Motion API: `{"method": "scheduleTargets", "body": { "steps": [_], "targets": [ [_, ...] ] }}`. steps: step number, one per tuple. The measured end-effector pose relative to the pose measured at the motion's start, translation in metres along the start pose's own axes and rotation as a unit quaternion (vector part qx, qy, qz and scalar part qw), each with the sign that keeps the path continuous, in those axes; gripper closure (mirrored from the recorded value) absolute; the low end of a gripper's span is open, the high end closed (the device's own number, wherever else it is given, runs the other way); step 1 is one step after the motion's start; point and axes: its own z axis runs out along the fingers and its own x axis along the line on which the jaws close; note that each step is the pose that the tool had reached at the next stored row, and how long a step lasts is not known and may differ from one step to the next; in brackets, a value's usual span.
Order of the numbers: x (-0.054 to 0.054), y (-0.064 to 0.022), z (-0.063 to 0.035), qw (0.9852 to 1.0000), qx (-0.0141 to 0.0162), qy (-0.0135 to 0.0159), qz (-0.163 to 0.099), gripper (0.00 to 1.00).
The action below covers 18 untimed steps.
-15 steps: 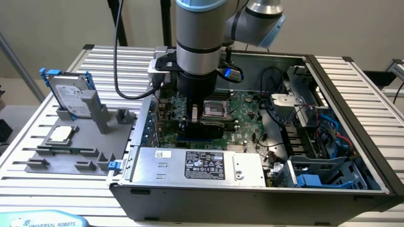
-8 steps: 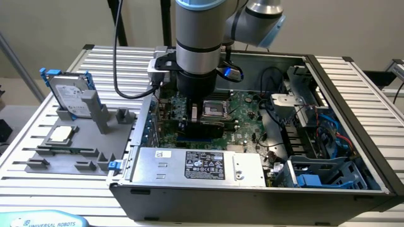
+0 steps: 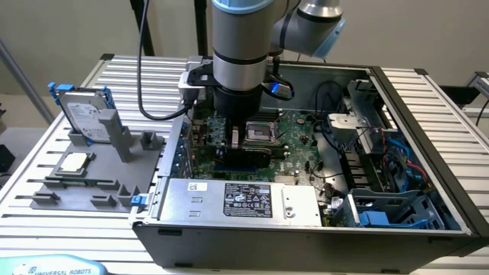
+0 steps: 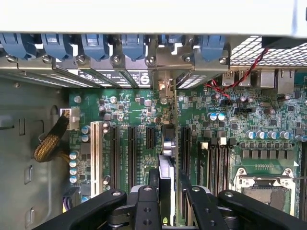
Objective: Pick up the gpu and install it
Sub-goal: 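Insert the gpu into the slot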
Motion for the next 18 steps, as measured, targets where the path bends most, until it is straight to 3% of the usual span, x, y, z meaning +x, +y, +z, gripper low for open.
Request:
{"method": "scheduleTargets", "body": {
  "steps": [18],
  "targets": [
    [0.0005,-0.0002,0.007,1.0,0.0001,-0.0001,0.0,0.73]
  ]
}}
